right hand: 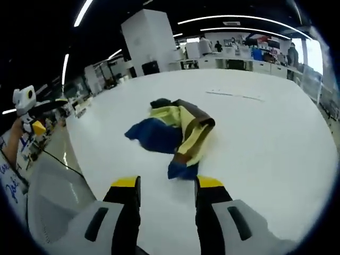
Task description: Fold the garment on the visible template until the final outline fits inside the template.
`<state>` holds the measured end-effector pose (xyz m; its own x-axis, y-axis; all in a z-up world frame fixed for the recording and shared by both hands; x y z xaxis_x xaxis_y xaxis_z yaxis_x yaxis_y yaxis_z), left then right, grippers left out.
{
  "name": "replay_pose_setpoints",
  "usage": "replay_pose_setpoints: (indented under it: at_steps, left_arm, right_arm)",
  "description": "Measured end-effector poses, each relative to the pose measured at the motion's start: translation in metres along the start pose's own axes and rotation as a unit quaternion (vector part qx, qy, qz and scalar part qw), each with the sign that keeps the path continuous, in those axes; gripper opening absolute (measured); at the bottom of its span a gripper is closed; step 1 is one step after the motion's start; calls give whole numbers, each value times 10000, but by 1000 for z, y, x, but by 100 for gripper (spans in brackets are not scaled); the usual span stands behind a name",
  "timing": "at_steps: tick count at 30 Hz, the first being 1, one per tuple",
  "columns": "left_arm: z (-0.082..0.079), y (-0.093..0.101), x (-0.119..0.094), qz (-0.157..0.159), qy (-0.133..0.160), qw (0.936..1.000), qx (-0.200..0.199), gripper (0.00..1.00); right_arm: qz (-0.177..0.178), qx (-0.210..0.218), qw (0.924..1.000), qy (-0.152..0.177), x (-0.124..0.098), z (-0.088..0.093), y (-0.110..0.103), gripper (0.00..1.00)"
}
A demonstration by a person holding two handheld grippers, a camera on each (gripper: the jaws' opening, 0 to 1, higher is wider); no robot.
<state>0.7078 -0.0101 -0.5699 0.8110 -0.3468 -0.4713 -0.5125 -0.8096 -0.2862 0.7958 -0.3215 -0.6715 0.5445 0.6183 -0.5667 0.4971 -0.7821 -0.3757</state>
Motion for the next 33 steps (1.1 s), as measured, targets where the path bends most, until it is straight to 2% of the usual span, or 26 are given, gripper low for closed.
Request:
replay_pose_setpoints:
  at_steps: [3, 9, 12, 18, 33]
  left_arm:
    - [2, 0, -1, -1, 9, 10000, -27, 100]
    - [5, -2, -1, -48, -28, 9999, -87, 99]
    - [7, -1, -1, -32, -37, 9999, -93, 99]
    - [12, -1, 2, 10, -61, 9998, -196, 98]
    - [17, 2, -1, 42, -116, 9995, -300, 97]
  right_arm:
    - [-78, -91, 9999, -107, 9, 2, 1, 41]
    - [-130, -82, 9996, -235, 21, 8, 4, 32]
    - [-138, 133, 9997, -171, 24, 5, 7, 27]
    - [-183, 133, 9995, -223, 34, 4, 5, 29]
    - [-136, 173, 9993, -311, 45, 5, 8, 18]
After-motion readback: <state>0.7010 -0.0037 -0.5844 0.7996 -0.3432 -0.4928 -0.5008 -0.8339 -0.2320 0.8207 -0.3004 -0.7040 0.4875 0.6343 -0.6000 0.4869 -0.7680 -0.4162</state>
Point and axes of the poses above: the point that each gripper's makers call its tool centre point, and the gripper's own axes: x roughly forward along the fingers, y roughly to its right, z roughly out of its underside, the point moved 4 cm from there along -x, roughly backward along the fingers, and after that the axes turned 13 degrees about x, right-handed, at the moved point
